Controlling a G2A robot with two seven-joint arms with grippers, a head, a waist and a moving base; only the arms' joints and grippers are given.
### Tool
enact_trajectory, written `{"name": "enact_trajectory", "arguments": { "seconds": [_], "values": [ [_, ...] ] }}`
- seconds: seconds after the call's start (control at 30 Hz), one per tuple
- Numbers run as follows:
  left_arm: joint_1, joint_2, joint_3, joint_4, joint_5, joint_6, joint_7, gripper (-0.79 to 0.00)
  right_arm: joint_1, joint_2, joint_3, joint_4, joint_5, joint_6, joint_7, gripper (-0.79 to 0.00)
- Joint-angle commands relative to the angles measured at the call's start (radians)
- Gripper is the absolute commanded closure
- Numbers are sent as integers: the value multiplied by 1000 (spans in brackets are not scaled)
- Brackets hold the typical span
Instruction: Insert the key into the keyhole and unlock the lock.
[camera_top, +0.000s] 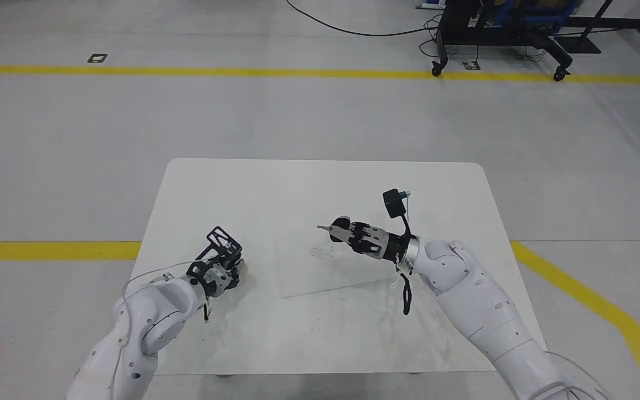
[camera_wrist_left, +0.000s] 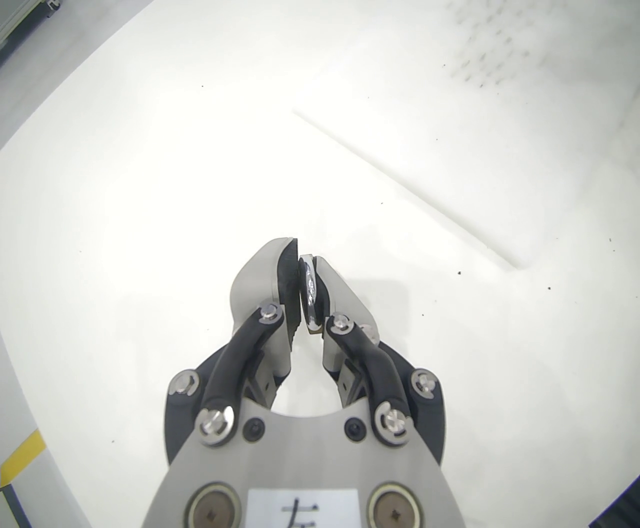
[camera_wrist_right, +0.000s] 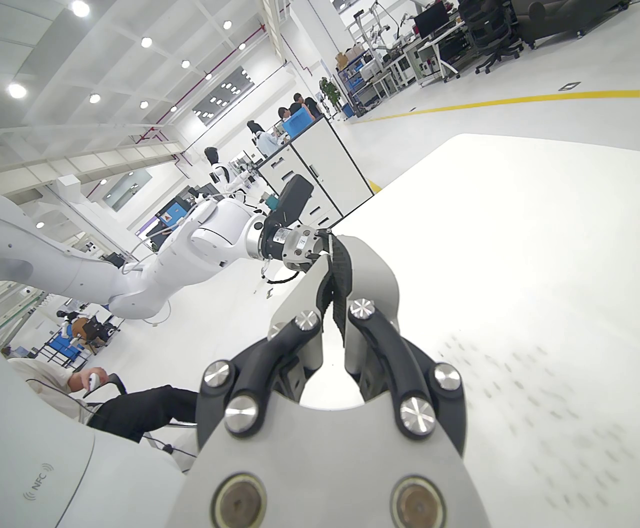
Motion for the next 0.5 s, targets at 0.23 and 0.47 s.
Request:
{"name": "enact_trajectory", "arguments": {
  "seconds": [0.23,0.47],
  "values": [
    [4,6,-19,-19,-53,-73,-37,0,0,0,0,0,0,0,0,0],
    [-10,11,-45,-18,-151,-132,-28,0,0,0,0,0,0,0,0,0]
  ]
}}
